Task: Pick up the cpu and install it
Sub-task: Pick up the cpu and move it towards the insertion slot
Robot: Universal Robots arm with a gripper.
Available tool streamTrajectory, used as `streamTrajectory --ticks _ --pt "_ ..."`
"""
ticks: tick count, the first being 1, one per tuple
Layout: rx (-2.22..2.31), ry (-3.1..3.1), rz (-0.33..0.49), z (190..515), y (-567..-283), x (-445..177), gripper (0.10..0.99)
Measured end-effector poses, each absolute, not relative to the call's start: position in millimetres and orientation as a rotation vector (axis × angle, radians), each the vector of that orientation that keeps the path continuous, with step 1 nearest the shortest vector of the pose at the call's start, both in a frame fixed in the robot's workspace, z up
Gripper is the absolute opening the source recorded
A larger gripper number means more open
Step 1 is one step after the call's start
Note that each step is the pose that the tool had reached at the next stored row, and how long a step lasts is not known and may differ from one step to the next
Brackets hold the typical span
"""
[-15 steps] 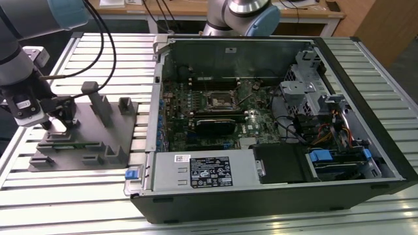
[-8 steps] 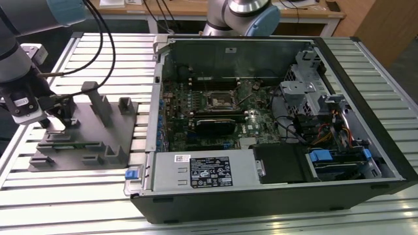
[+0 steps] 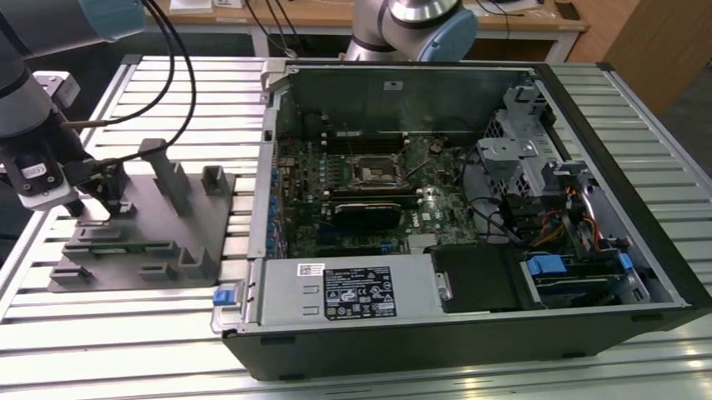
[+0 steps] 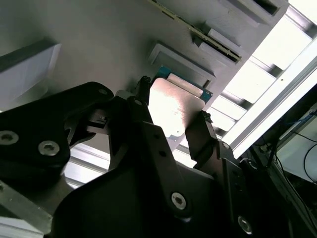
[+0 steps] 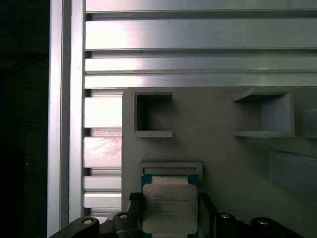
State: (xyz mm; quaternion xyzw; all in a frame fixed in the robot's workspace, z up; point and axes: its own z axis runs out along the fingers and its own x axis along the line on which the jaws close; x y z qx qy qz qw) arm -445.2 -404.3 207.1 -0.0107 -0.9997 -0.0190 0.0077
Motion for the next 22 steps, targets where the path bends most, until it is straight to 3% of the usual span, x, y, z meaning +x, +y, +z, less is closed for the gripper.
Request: streamTrajectory --ticks 22 --pt "-0.034 -3.126 -0.061 229.1 -404.2 -445.2 0.541"
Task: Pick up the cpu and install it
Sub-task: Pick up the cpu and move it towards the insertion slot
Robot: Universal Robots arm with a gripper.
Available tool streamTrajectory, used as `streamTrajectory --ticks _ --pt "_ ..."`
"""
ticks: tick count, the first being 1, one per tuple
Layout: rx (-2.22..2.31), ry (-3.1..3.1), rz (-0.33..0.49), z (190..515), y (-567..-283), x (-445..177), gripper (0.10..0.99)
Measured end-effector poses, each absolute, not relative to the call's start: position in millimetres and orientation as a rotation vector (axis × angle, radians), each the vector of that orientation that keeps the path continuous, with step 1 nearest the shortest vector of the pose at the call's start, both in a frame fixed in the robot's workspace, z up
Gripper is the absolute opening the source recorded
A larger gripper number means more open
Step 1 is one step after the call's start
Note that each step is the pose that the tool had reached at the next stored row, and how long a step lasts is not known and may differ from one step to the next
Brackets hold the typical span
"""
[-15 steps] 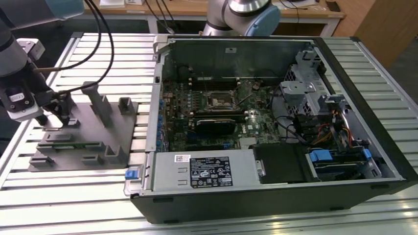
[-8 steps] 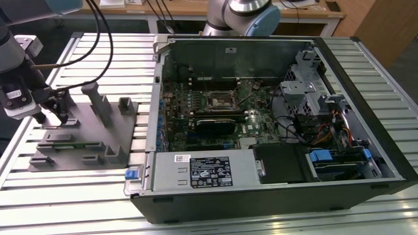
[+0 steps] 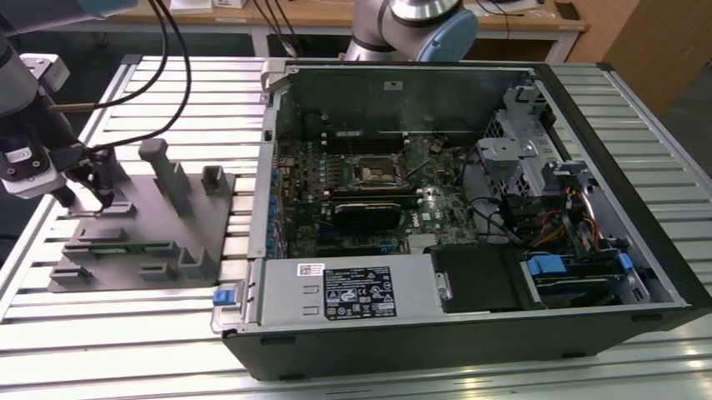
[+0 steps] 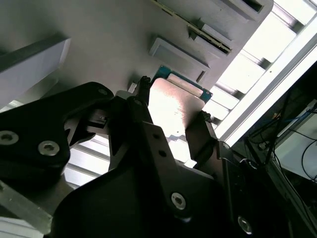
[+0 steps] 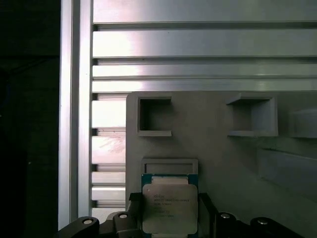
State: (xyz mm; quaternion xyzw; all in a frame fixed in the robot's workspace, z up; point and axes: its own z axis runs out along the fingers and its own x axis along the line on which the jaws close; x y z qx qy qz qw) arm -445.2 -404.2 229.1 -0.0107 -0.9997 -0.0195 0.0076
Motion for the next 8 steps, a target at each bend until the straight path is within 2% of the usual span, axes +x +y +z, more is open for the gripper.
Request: streamTrajectory --ticks 8 --pt "-0.034 -3.126 -0.062 236.1 -404.2 -445.2 0.541"
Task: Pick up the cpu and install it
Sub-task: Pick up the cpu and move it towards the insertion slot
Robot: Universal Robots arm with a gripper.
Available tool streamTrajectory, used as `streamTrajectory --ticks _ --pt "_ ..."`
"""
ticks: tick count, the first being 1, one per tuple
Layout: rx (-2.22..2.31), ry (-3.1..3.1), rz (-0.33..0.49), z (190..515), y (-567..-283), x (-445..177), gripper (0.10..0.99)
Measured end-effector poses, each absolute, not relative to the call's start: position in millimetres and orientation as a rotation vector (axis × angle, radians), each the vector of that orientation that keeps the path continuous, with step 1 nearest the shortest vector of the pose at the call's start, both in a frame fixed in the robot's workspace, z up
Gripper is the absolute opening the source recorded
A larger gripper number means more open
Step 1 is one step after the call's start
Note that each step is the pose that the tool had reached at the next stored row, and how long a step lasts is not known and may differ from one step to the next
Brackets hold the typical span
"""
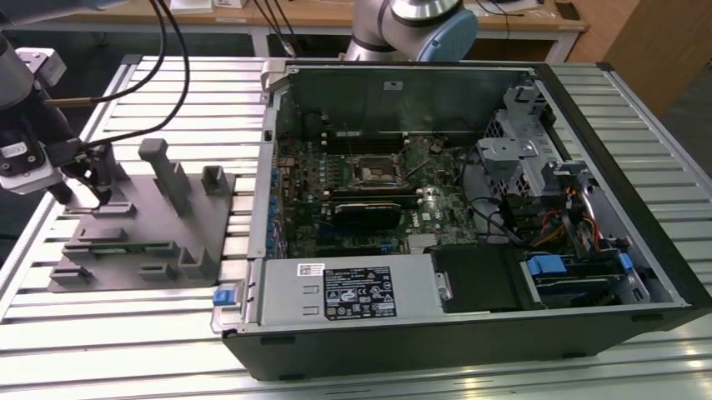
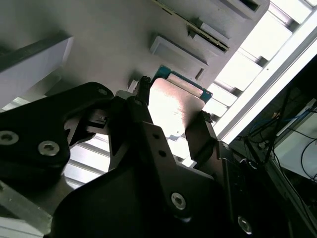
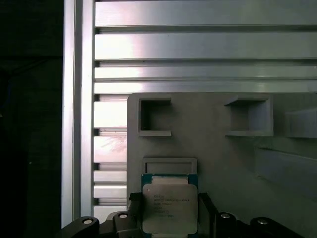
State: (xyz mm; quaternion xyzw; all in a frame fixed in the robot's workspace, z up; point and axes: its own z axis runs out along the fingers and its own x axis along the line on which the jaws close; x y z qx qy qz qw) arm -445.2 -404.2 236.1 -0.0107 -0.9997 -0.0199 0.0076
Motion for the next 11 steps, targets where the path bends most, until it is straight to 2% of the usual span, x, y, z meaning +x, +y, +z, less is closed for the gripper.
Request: streamTrajectory --ticks 11 --pt "-0.034 -3.126 -0.066 248.4 -404.2 -445.1 0.541"
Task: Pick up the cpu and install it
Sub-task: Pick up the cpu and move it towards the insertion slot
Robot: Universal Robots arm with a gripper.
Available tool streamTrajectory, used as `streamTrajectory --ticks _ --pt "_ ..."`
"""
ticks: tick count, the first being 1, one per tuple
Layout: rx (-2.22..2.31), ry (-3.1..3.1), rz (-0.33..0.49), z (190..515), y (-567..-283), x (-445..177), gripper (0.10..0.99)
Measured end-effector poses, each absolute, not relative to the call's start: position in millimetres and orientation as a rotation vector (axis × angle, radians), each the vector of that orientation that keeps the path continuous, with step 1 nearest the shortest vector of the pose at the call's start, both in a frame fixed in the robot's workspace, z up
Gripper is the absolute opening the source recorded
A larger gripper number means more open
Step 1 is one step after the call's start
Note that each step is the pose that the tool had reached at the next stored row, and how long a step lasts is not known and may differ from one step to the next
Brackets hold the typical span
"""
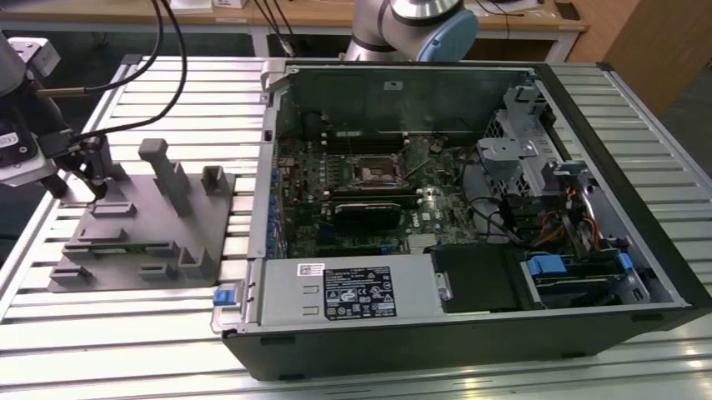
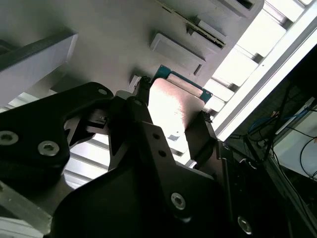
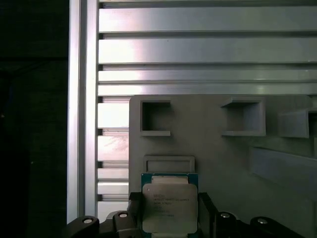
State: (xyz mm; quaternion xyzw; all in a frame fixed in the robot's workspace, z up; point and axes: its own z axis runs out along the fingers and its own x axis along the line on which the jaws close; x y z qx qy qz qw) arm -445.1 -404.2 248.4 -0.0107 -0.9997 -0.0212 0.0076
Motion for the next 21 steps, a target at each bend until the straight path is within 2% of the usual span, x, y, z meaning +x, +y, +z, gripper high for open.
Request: streamTrajectory --ticks 21 --pt "-0.033 -3.125 -0.069 271.8 -403.8 -445.2 0.541"
